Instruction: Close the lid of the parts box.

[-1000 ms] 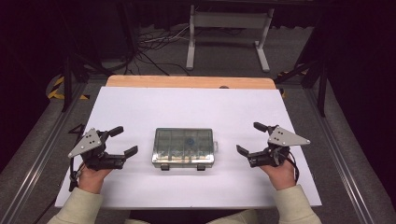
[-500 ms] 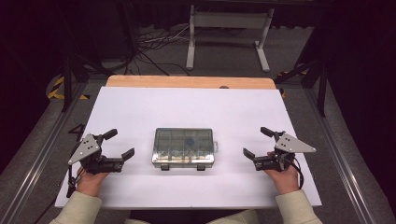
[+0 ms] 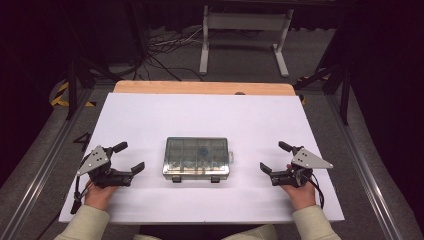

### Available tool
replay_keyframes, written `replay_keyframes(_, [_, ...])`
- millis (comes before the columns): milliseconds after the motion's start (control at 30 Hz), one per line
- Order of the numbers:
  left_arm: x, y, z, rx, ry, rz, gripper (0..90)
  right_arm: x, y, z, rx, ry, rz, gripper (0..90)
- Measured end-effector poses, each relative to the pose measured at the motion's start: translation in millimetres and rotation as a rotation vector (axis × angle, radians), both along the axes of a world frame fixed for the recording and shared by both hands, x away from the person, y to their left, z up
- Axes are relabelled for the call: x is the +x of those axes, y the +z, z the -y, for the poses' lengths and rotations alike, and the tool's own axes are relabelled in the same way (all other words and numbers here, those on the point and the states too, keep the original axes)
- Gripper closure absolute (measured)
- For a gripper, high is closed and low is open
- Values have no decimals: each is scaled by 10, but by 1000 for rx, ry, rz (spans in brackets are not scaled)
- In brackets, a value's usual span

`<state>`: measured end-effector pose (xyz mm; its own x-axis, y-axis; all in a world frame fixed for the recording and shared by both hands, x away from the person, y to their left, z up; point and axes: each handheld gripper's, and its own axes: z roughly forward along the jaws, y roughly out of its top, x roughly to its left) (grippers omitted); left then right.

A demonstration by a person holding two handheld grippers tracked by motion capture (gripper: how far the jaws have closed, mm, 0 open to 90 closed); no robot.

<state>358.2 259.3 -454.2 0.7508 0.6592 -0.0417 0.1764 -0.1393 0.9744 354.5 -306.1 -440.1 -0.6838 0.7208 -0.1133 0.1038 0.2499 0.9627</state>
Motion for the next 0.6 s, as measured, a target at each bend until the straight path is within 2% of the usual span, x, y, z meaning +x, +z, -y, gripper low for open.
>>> replay_keyframes(67, [1, -34, 8, 0, 4, -16, 26, 20, -51, 7, 11, 3, -23, 0])
replay_keyframes(233, [2, -86, -16, -8, -6, -66, 26, 30, -80, 31, 36, -4, -34, 0])
replay_keyframes(300, [5, -89, -13, -13, -8, -65, 26, 41, -92, 29, 34, -6, -47, 0])
replay_keyframes(600, [27, -92, -8, -21, -4, -68, 26, 31, -86, 24, 38, -10, -29, 0])
